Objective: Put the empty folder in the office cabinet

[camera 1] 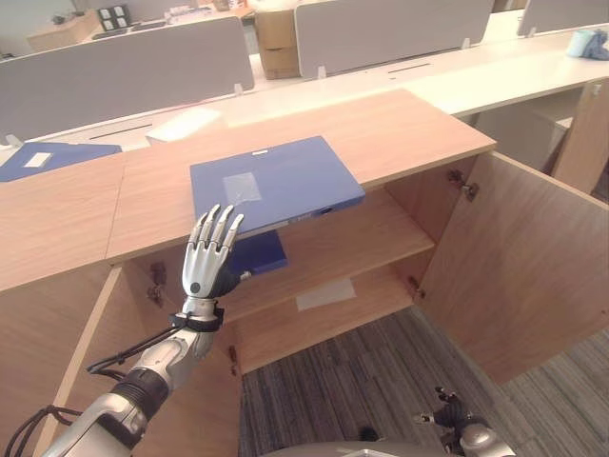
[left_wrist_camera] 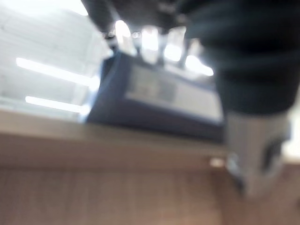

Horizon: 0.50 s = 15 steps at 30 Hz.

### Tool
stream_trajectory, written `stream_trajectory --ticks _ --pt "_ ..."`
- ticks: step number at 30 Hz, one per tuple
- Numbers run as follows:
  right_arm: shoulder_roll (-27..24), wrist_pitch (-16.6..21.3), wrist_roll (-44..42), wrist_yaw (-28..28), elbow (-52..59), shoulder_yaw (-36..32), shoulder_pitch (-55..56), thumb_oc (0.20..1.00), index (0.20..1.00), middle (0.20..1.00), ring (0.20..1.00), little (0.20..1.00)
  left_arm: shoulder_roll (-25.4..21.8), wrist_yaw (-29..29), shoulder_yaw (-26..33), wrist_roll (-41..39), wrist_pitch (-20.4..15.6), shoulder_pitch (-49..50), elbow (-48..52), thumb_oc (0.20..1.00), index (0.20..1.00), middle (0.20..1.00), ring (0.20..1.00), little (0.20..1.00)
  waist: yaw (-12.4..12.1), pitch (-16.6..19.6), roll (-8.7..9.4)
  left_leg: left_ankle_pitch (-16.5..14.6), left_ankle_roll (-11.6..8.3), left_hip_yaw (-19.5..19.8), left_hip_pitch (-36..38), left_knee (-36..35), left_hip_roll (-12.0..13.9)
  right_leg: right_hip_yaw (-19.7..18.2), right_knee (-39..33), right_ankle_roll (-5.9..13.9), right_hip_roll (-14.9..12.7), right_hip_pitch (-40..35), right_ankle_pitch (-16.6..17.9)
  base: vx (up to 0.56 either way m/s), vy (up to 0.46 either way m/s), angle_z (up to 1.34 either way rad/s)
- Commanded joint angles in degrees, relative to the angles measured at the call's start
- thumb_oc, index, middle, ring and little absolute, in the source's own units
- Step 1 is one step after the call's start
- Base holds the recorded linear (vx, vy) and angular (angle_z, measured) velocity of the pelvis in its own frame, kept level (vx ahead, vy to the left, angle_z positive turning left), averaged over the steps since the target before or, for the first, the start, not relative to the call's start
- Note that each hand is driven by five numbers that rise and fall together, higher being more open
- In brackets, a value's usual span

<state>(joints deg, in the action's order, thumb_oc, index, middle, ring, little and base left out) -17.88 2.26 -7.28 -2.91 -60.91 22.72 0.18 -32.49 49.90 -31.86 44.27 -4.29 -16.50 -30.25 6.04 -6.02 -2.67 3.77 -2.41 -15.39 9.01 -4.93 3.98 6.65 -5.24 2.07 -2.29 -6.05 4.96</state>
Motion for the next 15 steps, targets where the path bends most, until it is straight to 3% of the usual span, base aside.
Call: stream_trajectory --ticks 1,6,7,8,9,15 --pt "-1.41 1.39 0.24 0.45 -1.10 1.81 -2.93 1.000 1.000 1.000 1.000 1.000 -0.76 1.57 0.11 1.06 1.09 -8.91 -5.05 1.000 1.000 1.000 1.000 1.000 0.71 -0.54 0.86 -7.16 -0.44 0.57 0.12 3.42 1.54 -1.74 0.24 1.49 0.30 -2.18 -6.26 0.01 0.018 -0.03" --pt "-1.64 1.33 0.53 0.39 -0.94 1.82 -2.58 1.000 1.000 1.000 1.000 1.000 0.04 1.77 0.73 -0.02 1.09 -9.77 -10.35 1.000 1.000 1.000 1.000 1.000 1.43 -0.23 0.67 -7.17 -0.30 0.05 0.54 3.19 1.39 -2.20 0.24 1.54 0.37 -2.14 -6.16 0.02 0.035 -0.06" --pt "-1.61 1.60 0.91 0.24 -1.24 1.68 -2.44 1.000 1.000 1.000 1.000 1.000 0.23 2.17 1.17 -0.18 0.93 -10.07 -11.96 0.856 0.856 0.856 0.856 0.856 1.65 -0.07 0.59 -7.22 -0.23 -0.14 0.73 3.08 1.32 -2.33 0.24 1.58 0.38 -2.18 -6.16 0.02 0.023 -0.07" --pt "-1.61 1.61 1.03 0.20 -1.27 1.64 -2.41 1.000 1.000 1.000 1.000 1.000 0.30 2.29 1.30 -0.21 0.78 -10.18 -12.43 0.561 0.561 0.561 0.561 0.561 1.70 -0.03 0.58 -7.23 -0.21 -0.21 0.78 3.06 1.30 -2.37 0.24 1.59 0.39 -2.19 -6.16 0.02 0.030 -0.10" --pt "-1.60 1.53 1.13 0.16 -1.24 1.63 -2.40 1.000 1.000 1.000 1.000 1.000 0.46 2.39 1.47 -0.31 0.73 -10.40 -13.10 0.200 0.200 0.200 0.200 0.200 1.80 0.04 0.57 -7.29 -0.14 -0.30 0.89 2.98 1.24 -2.45 0.24 1.62 0.41 -2.17 -6.14 0.01 0.018 -0.07" --pt "-1.83 1.94 1.24 -0.07 -1.46 1.32 -2.29 1.000 1.000 1.000 1.000 1.000 0.01 3.01 2.23 -0.44 -1.09 -11.00 -13.36 0.200 0.200 0.200 0.200 0.200 1.91 0.14 0.49 -7.48 0.04 -0.36 1.11 2.89 1.00 -2.53 0.24 1.69 0.37 -2.12 -6.07 0.00 0.006 -0.01"
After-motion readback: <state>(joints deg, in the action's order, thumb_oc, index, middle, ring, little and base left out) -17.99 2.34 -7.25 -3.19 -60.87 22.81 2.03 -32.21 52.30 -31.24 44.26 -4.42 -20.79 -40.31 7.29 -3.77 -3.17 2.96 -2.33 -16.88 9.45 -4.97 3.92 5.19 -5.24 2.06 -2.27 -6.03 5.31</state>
